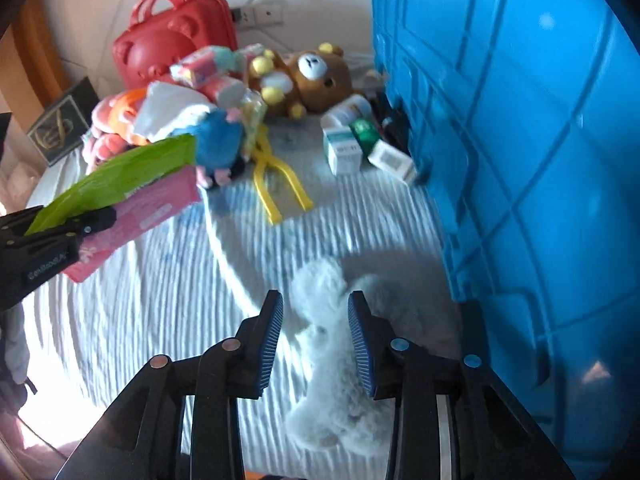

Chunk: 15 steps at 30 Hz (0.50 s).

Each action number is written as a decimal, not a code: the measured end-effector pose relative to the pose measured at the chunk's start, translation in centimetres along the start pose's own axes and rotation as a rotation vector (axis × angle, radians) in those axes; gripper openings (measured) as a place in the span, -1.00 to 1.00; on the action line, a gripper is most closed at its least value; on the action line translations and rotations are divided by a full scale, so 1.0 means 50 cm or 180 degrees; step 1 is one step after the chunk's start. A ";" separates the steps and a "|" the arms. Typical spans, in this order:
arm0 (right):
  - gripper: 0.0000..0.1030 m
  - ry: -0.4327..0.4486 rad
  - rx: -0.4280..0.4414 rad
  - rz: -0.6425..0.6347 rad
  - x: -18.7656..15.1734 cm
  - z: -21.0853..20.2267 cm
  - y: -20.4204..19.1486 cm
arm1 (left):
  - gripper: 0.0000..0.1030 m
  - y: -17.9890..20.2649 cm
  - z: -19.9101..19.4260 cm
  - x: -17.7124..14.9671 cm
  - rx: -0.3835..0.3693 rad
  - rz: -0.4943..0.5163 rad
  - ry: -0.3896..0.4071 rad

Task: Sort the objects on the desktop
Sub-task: 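Carry the wipes pack and grey plush with both tools over the blue crate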

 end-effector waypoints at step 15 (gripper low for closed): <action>-0.37 -0.0296 -0.0200 0.0471 -0.093 0.101 0.042 | -0.65 -0.016 -0.053 -0.004 -0.0118 0.0117 0.0137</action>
Point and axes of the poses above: each gripper's, at about its wrist camera, not at the fingertips, and z roughly the way its jaws point, y to its right, x to its top, the point moved 7 cm from there along z, roughly the way its jaws point, and after that the axes turned 15 degrees about -z, right-handed, at the moved point
